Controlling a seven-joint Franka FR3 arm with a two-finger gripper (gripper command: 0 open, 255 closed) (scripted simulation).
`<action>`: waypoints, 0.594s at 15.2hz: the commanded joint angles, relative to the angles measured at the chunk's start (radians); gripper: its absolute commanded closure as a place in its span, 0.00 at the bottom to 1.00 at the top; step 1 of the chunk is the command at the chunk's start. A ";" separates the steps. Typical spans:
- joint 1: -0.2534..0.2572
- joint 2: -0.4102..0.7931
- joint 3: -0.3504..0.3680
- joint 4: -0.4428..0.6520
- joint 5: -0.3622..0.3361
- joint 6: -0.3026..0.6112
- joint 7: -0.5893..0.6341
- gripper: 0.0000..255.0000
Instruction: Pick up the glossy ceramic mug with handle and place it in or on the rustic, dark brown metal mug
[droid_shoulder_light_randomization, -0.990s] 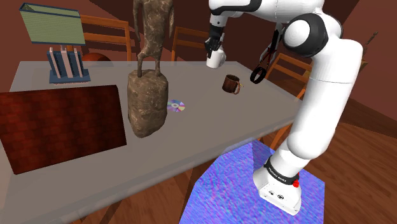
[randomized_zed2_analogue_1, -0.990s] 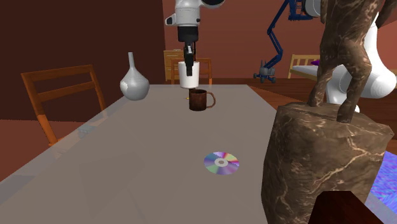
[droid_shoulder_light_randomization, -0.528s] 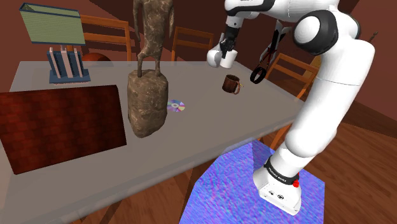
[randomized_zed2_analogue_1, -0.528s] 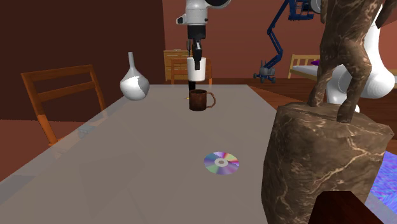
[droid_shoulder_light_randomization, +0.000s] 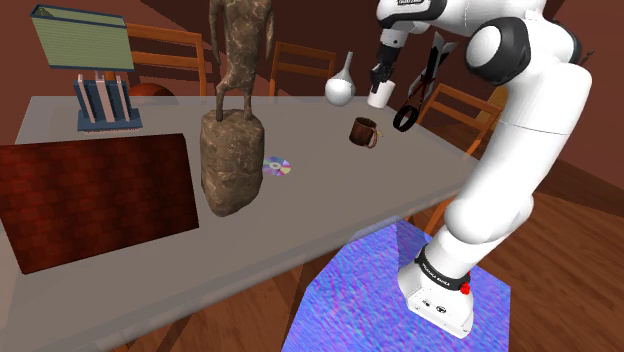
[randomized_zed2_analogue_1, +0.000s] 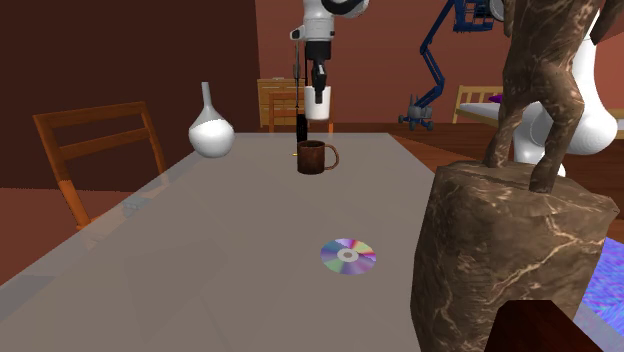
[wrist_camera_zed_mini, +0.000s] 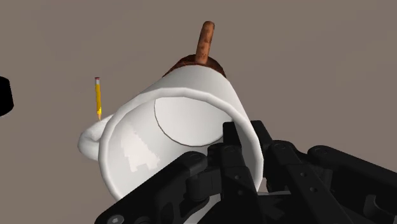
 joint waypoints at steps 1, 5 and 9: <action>-0.024 0.005 -0.013 0.012 0.005 -0.006 -0.038 1.00; -0.021 0.003 -0.013 -0.045 0.004 0.049 -0.037 1.00; -0.020 0.005 -0.012 -0.096 0.005 0.102 -0.036 1.00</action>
